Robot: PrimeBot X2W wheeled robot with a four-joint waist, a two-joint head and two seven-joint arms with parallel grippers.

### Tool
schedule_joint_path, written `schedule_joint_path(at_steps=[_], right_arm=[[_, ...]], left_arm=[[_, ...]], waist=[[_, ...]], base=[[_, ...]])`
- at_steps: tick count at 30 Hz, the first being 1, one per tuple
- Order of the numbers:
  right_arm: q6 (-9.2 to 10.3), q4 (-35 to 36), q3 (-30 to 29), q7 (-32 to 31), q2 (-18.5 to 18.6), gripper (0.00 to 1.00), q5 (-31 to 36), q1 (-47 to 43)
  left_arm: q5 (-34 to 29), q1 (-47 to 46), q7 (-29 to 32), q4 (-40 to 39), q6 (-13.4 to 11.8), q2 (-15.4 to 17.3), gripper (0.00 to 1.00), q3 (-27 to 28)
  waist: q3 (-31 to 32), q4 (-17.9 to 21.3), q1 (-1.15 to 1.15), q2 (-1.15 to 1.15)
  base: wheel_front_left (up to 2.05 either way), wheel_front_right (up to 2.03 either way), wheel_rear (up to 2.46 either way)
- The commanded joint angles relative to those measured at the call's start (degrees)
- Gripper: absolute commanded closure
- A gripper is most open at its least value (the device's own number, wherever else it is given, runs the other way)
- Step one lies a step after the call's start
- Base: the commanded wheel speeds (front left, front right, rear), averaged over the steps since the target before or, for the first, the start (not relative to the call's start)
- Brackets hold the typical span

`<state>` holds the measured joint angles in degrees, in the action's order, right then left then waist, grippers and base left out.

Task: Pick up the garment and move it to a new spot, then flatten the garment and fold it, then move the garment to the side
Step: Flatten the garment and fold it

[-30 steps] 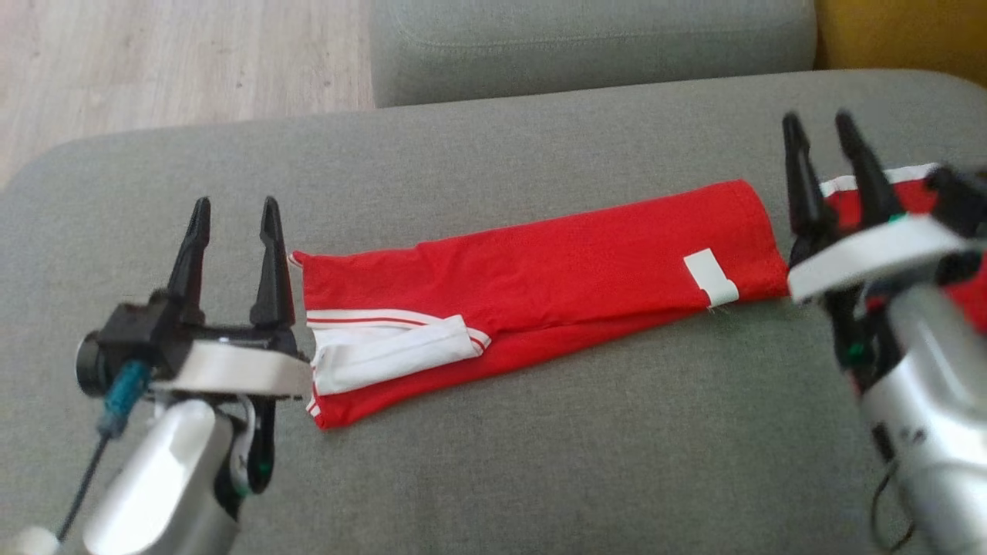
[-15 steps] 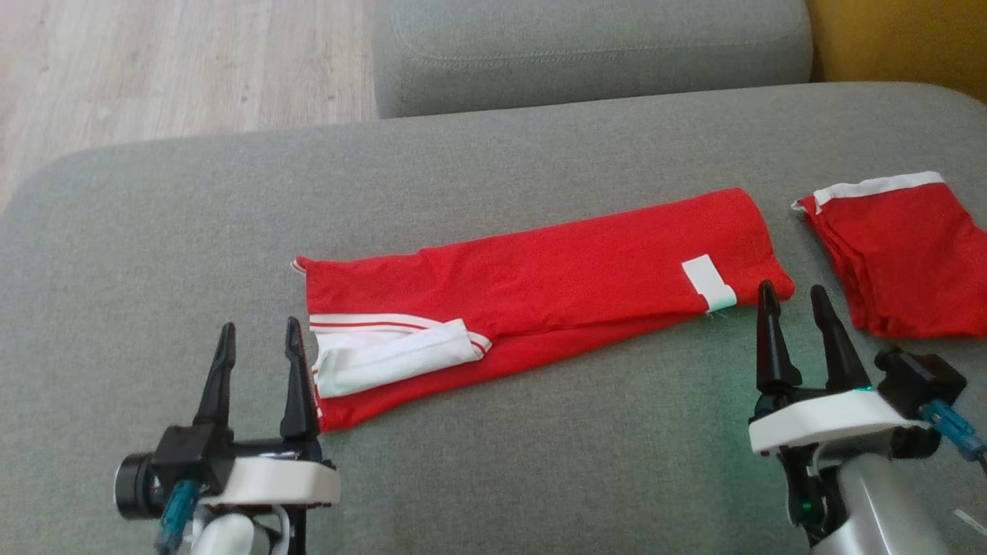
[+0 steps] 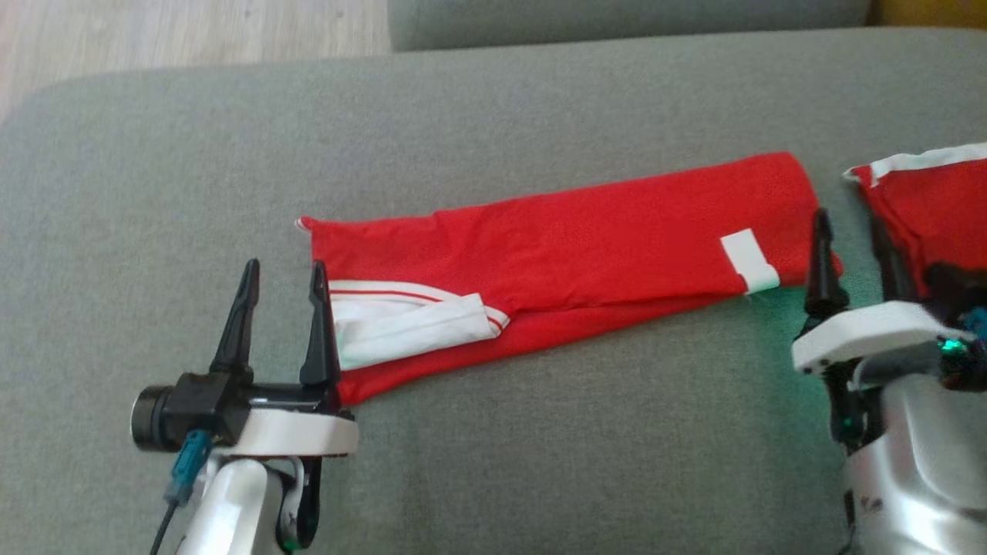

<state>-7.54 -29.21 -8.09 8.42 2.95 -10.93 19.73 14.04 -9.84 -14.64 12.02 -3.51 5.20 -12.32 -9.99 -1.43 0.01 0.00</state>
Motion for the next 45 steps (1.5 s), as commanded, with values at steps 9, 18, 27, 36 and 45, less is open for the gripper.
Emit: schedule_joint_path(at_steps=[9,18,27,36,45], right_arm=[[0.05,-11.1,-6.5,-5.5,-0.1,0.00,3.8,7.8],[0.05,-18.1,-7.0,-6.0,-0.1,1.00,7.5,11.3],[0.05,-9.9,-10.1,-5.3,4.2,1.00,9.6,9.5],[0.05,1.3,-9.0,-8.5,3.9,1.00,7.0,6.3],[0.05,9.3,0.4,-11.1,0.5,1.00,1.9,4.7]], left_arm=[[-2.4,-3.6,-0.4,-0.3,2.1,-0.8,0.00,3.8],[-3.8,-4.7,-0.4,0.8,3.2,-1.5,0.00,4.9],[-4.8,-3.4,-0.4,0.6,3.7,-2.0,0.00,6.2],[-5.7,-2.0,-0.4,0.5,3.8,-2.2,0.00,6.1],[-5.6,-0.9,-0.4,0.1,4.0,-2.2,0.00,6.2]], waist=[[-3.7,-2.0,-0.01,0.00],[-4.0,-1.9,-0.01,0.00],[-0.6,1.1,-0.01,0.00],[2.5,1.7,-0.01,0.00],[6.0,0.3,-0.01,0.00]], base=[[0.00,0.00,0.00],[0.00,0.00,0.00],[0.00,0.00,0.00],[0.00,0.00,0.00],[0.00,0.00,0.00]])
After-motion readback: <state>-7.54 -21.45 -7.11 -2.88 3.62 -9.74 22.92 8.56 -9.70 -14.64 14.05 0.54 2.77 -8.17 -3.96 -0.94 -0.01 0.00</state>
